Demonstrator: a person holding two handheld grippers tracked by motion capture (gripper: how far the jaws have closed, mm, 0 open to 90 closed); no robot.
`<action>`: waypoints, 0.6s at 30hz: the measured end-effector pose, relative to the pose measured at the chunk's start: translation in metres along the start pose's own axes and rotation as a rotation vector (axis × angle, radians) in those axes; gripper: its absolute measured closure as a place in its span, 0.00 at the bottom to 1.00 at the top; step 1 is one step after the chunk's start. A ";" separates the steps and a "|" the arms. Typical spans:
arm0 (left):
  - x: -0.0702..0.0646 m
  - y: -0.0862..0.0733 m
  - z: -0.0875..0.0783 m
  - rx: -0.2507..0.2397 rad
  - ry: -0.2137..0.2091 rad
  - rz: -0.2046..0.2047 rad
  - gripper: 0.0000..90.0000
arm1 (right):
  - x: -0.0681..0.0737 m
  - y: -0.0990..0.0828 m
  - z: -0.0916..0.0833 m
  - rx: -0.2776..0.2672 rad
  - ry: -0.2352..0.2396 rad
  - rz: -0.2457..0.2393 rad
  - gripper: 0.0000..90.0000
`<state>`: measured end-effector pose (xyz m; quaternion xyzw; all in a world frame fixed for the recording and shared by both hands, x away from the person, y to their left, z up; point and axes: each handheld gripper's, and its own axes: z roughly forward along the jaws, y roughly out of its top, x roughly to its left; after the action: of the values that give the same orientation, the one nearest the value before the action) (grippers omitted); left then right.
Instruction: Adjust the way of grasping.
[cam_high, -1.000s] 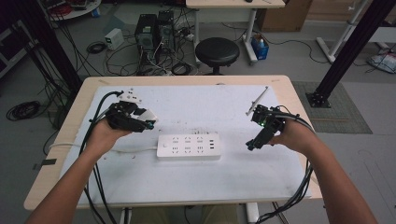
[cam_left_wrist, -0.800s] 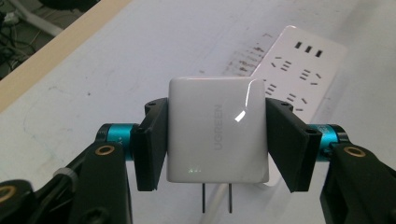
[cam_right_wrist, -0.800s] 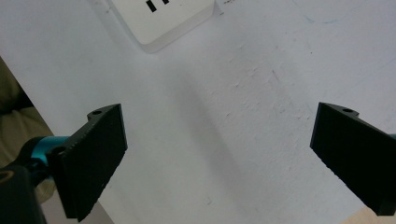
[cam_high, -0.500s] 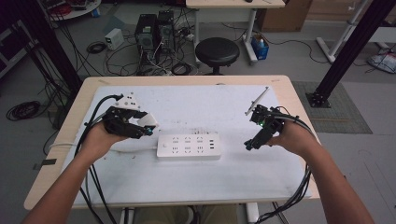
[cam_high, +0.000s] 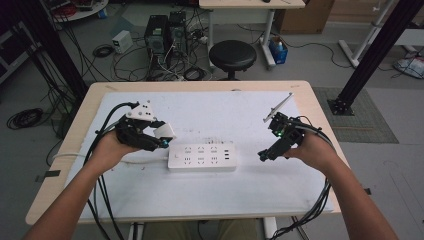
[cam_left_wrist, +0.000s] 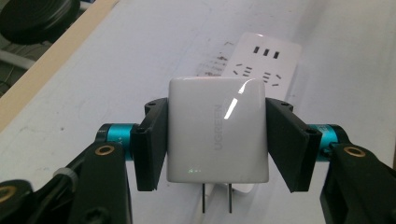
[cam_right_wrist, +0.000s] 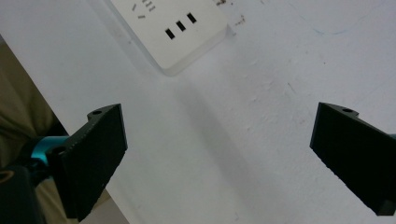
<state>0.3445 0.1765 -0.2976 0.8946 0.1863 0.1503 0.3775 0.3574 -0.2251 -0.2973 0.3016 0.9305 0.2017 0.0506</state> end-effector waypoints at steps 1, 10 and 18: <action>-0.002 0.001 0.001 -0.004 -0.004 0.011 0.47 | 0.000 0.000 -0.001 -0.016 -0.003 0.008 0.04; -0.022 0.014 0.014 -0.023 -0.080 0.093 0.47 | 0.008 0.001 0.003 -0.142 0.110 0.124 0.04; -0.031 0.029 0.023 -0.043 -0.112 0.131 0.47 | 0.018 0.007 0.001 -0.224 0.194 0.171 0.04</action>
<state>0.3333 0.1299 -0.2959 0.9035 0.1029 0.1283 0.3957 0.3468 -0.2090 -0.2947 0.3514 0.8735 0.3359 -0.0238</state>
